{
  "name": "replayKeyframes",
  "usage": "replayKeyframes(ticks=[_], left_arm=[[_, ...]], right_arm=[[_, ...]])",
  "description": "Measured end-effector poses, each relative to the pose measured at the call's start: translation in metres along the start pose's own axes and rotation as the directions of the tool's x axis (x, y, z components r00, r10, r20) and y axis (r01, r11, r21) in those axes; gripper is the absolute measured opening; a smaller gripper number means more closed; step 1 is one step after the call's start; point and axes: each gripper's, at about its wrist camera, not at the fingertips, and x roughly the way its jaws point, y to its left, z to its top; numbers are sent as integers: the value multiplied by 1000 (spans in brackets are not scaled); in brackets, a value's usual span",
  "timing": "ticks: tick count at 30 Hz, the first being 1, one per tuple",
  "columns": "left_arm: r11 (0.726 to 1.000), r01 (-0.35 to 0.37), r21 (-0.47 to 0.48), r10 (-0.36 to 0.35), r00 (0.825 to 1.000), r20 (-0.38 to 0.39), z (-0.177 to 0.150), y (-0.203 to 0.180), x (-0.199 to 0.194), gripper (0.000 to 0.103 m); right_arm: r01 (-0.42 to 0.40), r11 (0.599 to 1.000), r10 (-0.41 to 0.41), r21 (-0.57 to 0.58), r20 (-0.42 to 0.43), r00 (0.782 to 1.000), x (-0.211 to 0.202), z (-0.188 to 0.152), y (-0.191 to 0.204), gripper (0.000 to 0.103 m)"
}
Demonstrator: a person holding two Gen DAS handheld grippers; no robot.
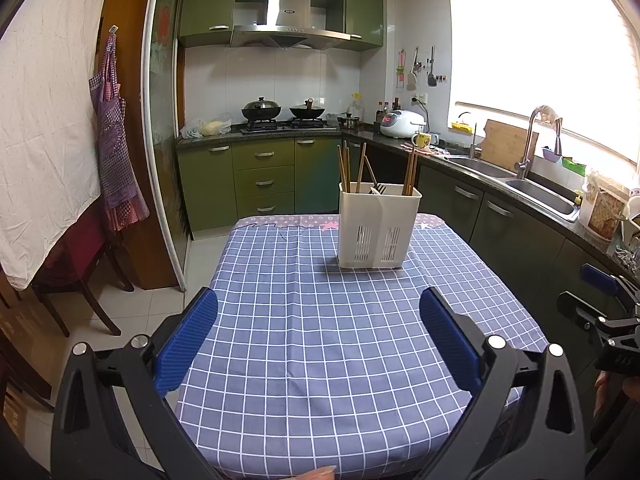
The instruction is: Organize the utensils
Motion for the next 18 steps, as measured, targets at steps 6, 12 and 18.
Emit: replayKeyframes(ticks=[6, 12, 18], left_arm=[[1000, -5, 0, 5, 1000, 0, -1, 2, 0, 96], [1000, 7, 0, -7, 1000, -6, 0, 3, 0, 96], [1000, 6, 3, -6, 1000, -7, 0, 4, 0, 96]], right_arm=[[1, 1000, -1, -1, -1, 1000, 0, 0, 1, 98], [1, 1000, -1, -3, -2, 1000, 0, 1, 3, 98], [2, 1000, -2, -3, -2, 1000, 1, 1, 4, 98]])
